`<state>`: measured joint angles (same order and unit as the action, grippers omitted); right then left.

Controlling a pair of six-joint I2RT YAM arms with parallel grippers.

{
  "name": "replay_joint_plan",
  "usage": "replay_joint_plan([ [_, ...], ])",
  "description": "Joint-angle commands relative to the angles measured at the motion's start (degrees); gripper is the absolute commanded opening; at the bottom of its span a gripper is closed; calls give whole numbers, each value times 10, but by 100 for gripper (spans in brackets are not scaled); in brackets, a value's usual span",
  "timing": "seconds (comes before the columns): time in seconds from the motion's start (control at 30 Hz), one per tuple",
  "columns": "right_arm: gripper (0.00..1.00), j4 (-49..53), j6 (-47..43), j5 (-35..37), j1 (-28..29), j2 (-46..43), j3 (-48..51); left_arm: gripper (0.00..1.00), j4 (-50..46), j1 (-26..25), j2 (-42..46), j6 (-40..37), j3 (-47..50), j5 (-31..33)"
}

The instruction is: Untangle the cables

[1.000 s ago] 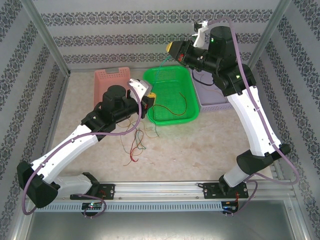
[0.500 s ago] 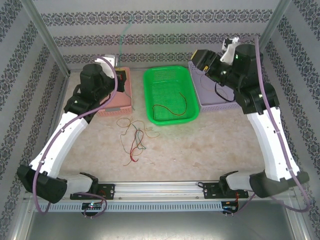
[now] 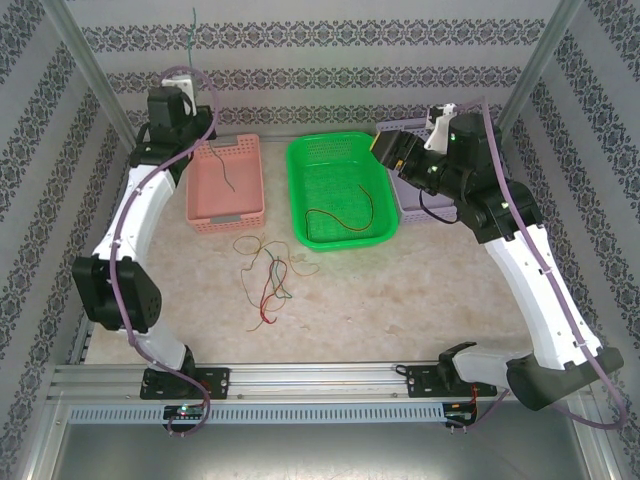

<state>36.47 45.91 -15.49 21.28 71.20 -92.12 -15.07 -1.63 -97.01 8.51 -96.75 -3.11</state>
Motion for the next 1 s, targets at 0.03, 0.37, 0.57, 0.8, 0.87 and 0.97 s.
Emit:
replay_joint_plan([
  [0.03, 61, -15, -8, -7, 3, 9, 4, 0, 18, 11, -35, -29, -11, -1],
  [0.37, 60, -28, 5, -25, 2, 18, 34, 0, -47, 34, -67, -25, 62, -104],
  [0.57, 59, -35, 8, -33, 3, 19, 46, 0, -127, 35, -69, -55, 79, -106],
  [0.8, 58, -42, 15, -38, 3, 16, 64, 0, -286, 49, -127, -86, -1, -134],
  [0.87, 58, -43, 17, -39, 4, 13, 68, 0, -336, 50, -155, -99, -38, -151],
  [0.97, 58, -43, 18, -40, 4, 10, 75, 0, -386, 54, -192, -97, -81, -164],
])
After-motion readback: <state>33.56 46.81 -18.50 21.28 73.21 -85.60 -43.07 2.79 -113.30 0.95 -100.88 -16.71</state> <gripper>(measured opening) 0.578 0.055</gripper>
